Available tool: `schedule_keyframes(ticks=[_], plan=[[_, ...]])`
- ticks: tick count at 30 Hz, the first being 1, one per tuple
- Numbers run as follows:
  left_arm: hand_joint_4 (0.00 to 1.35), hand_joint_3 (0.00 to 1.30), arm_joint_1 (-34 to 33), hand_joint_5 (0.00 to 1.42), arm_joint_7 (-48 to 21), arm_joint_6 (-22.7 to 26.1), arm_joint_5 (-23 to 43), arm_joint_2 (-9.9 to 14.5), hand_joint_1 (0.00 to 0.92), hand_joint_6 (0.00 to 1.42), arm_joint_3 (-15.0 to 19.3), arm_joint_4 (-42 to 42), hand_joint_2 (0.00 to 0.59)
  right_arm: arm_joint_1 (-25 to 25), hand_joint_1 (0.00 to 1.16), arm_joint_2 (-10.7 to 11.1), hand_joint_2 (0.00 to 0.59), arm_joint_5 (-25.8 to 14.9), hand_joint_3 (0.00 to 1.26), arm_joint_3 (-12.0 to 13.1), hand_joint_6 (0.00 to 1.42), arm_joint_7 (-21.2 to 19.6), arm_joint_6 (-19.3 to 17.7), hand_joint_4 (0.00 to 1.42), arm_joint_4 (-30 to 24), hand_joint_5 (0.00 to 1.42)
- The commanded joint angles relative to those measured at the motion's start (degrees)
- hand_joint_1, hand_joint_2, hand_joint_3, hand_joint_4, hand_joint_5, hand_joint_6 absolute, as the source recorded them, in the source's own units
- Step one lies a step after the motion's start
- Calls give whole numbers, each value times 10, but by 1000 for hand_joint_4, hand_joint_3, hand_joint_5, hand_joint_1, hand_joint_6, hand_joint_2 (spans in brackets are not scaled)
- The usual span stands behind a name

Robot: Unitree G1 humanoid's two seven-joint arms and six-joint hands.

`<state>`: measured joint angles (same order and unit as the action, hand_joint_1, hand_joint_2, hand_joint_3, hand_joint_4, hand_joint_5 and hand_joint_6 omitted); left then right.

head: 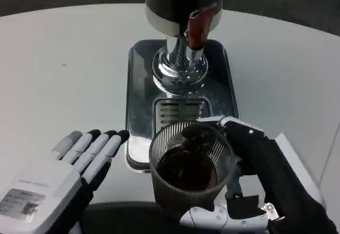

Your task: Grasp the cup under the faucet to collect the drink, then remove the cup.

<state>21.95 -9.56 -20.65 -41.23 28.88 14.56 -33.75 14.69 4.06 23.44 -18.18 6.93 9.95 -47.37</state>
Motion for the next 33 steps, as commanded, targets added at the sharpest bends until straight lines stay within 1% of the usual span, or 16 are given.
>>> schedule_keyframes(ticks=[1, 5, 13, 18, 24, 33], plan=[[0, 0, -10, 0, -2, 12, -9, -4, 0, 0, -12, -3, 0, 7, 1131, -2, 159, -14, 733, 4, 1356, -7, -19, 889, -21, 960], [0, 0, -25, 0, -1, 20, -12, -5, 0, 0, -22, -1, 0, -1, 1131, -2, 159, -17, 733, 11, 1352, -5, -18, 889, -28, 960], [0, 0, -45, 0, -4, 34, -19, -1, 0, 0, -36, 10, 0, -10, 1131, -2, 159, -28, 733, 19, 1352, -1, -15, 889, -32, 960], [0, 0, -52, 0, -7, 41, -18, 3, 0, 0, -38, 11, 0, -22, 1131, -2, 159, -34, 733, 22, 1351, 0, -13, 893, -25, 960], [0, 0, -48, 0, -5, 46, -18, 0, 0, 0, -39, 5, 0, -30, 1130, 1, 159, -35, 733, 24, 1351, 0, -13, 900, -25, 960], [0, 0, -55, 0, -12, 50, -13, 4, 0, 0, -40, 4, 0, -28, 1128, 1, 158, -35, 747, 24, 1364, -3, -12, 916, -31, 960]])
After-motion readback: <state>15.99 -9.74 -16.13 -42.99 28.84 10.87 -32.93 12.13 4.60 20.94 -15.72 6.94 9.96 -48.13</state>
